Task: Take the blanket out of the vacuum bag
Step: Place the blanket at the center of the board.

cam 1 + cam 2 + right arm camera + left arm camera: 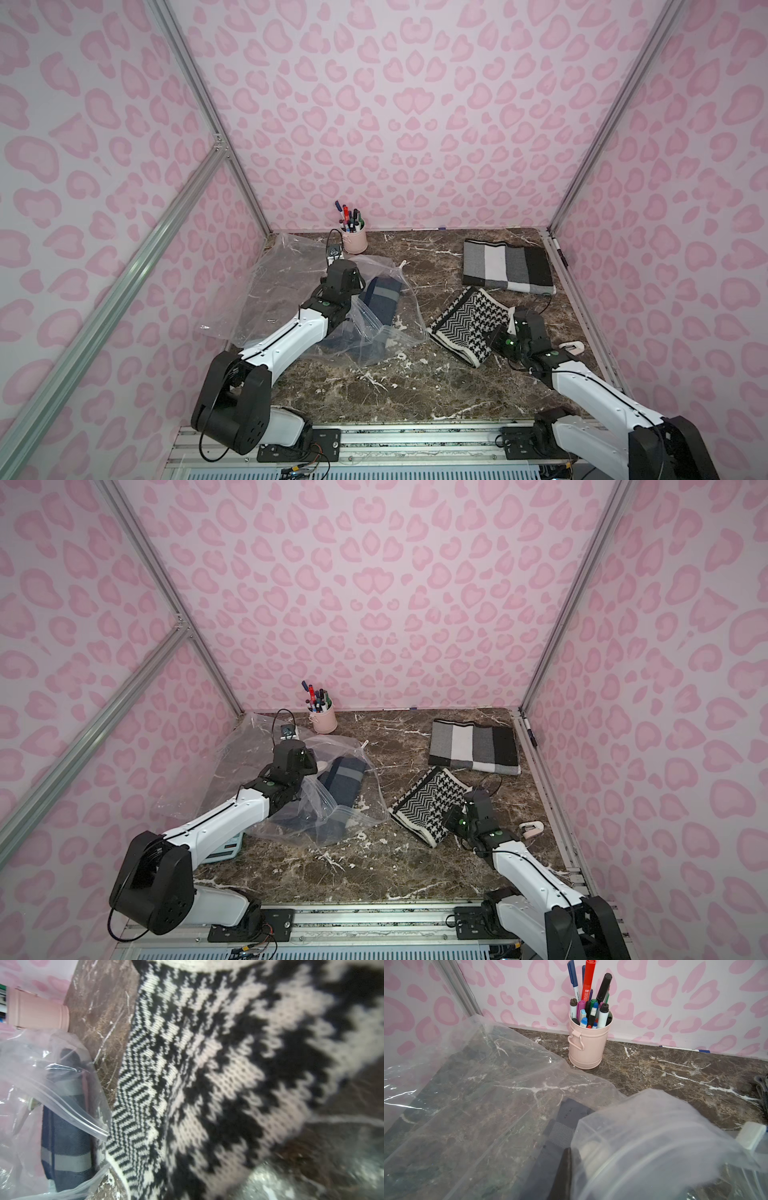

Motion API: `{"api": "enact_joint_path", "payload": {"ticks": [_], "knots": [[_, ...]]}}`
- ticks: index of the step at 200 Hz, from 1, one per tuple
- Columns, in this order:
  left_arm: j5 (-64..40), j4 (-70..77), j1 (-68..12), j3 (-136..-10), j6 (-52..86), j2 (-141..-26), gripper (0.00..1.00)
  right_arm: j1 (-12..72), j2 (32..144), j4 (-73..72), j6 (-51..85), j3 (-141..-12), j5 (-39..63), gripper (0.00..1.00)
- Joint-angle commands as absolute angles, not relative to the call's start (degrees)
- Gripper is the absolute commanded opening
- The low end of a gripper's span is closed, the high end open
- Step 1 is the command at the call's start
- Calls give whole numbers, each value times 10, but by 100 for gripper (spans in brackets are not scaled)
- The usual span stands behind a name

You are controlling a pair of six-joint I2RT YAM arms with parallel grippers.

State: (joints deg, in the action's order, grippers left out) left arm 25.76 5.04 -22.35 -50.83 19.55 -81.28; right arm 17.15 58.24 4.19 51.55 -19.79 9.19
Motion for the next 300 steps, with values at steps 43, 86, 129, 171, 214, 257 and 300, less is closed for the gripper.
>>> {"api": "enact_joint_path", "payload": {"ticks": [43, 86, 129, 171, 214, 257, 300], "knots": [[240, 69, -222, -504, 200, -817, 4, 203, 487, 152, 596, -144, 28, 0], [227, 72, -222, -520, 201, -826, 4, 255, 405, 237, 647, -137, -21, 0], [207, 77, -222, -533, 203, -837, 4, 263, 347, 314, 658, -134, -47, 4], [204, 81, -222, -523, 200, -828, 4, 265, 317, 370, 660, -140, -50, 64], [183, 86, -222, -521, 211, -829, 4, 286, 283, 439, 681, -173, -89, 71], [180, 79, -223, -528, 210, -830, 4, 315, 299, 468, 703, -211, -136, 73], [182, 79, -222, -524, 212, -831, 4, 349, 354, 479, 665, -308, -211, 73]]}}
